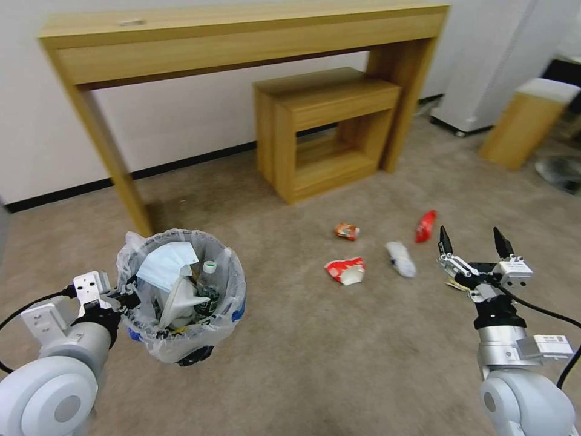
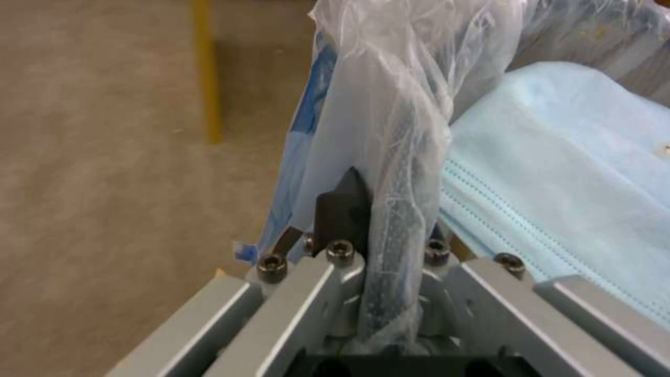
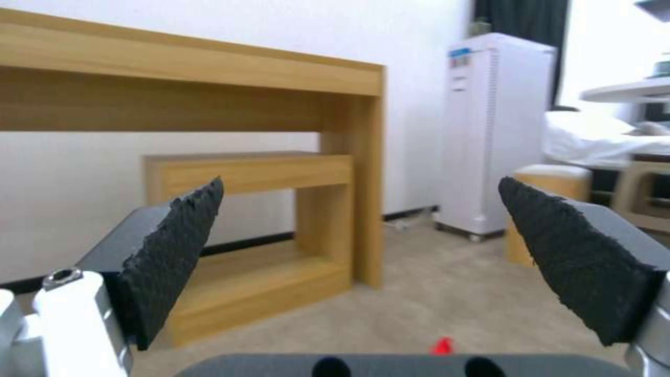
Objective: Pick up the trash bin and place the garbage on the floor into it.
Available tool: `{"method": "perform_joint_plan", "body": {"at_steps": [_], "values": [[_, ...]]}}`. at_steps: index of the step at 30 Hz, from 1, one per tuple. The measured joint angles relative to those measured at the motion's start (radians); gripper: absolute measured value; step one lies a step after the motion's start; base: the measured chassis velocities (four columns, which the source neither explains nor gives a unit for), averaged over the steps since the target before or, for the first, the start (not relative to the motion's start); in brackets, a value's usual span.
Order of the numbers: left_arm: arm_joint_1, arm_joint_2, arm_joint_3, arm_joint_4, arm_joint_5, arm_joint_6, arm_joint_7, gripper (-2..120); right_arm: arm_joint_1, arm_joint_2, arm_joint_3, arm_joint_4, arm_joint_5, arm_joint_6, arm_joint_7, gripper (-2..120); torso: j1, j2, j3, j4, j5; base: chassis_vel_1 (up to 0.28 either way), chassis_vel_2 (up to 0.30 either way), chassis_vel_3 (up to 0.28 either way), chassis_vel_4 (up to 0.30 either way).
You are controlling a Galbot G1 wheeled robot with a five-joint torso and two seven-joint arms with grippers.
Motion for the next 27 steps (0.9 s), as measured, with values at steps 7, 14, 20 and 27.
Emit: {"method": "perform_joint_plan", "body": {"at_steps": [7,14,20,27], "values": [[-0.002,0.003,0.004,-0.001,0.0,-0.003,0.004,1,-0.005,-0.001,-0.017,-0.01,-0.023,-0.001,-0.002,100,0.0,0.0,0.0,0.0,-0.0002,-0.128,-0.115,-0.124,-0.132],[0.002,0.003,0.002,-0.005,0.003,-0.015,0.011,1,-0.007,0.001,-0.035,-0.011,-0.037,-0.001,-0.009,100,0.0,0.0,0.0,0.0,-0.0001,-0.06,-0.064,-0.075,-0.059],[0.006,0.002,-0.004,-0.004,0.003,-0.021,0.011,1,-0.005,0.005,-0.046,-0.009,-0.03,0.001,-0.017,100,0.0,0.0,0.0,0.0004,-0.0001,0.0,0.0,0.0,0.0],[0.005,0.001,-0.015,0.003,0.004,-0.022,0.012,1,-0.006,0.011,-0.046,-0.014,-0.029,0.007,-0.039,100,0.0,0.0,0.0,0.0002,-0.0001,0.0,0.0,0.0,0.0]]}}
